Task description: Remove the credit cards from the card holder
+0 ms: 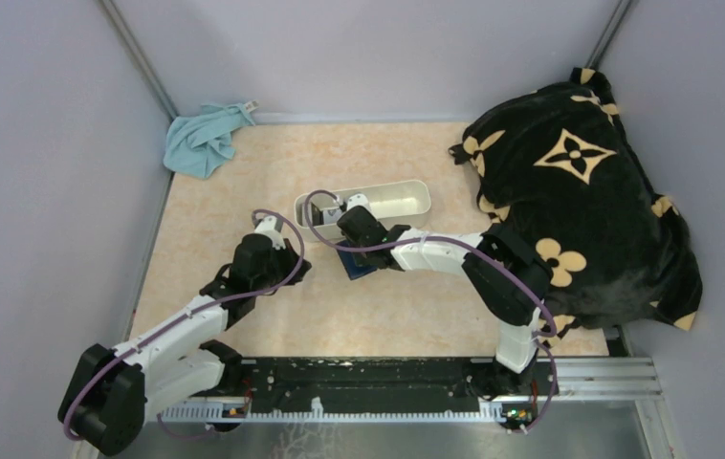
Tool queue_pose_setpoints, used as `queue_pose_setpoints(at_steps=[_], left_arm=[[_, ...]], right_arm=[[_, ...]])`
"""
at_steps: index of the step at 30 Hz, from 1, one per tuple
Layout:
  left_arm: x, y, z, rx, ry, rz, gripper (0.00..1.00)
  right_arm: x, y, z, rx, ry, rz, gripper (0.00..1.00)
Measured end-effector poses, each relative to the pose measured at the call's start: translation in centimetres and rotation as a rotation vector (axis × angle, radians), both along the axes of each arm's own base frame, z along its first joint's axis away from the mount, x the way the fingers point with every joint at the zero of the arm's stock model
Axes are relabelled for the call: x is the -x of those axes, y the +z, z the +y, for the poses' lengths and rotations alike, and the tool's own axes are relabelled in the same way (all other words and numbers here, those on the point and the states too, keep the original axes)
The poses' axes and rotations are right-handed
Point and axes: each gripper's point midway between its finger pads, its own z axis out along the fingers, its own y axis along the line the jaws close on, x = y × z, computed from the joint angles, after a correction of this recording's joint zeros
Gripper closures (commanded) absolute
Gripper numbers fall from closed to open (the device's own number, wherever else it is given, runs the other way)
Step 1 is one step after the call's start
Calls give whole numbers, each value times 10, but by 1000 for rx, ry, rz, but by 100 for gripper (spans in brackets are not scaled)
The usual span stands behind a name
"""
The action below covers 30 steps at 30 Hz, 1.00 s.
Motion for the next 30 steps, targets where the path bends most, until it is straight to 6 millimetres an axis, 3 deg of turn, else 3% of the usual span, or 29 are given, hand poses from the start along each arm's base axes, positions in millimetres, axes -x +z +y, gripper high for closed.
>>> queue_pose_setpoints(at_steps=[2, 12, 21, 23, 27, 30], left_arm=[[0, 0, 0, 0, 1, 0, 96], [0, 0, 0, 1, -1, 0, 96], [-2, -4, -7, 6, -24, 21, 94], [-3, -1, -10, 18, -35, 13, 83], [-3, 5, -18, 50, -67, -2, 40], [-2, 8, -22, 71, -86, -7, 27]], right_arm=[[-1, 0, -1, -4, -9, 1, 100], [-5, 3, -4, -105, -38, 48, 100], [-3, 7, -18, -243, -59, 125, 100], [0, 8, -18, -252, -52, 129, 100], [12, 20, -21, -286, -35, 136, 100], [18, 36, -22, -324, -20, 123, 100]])
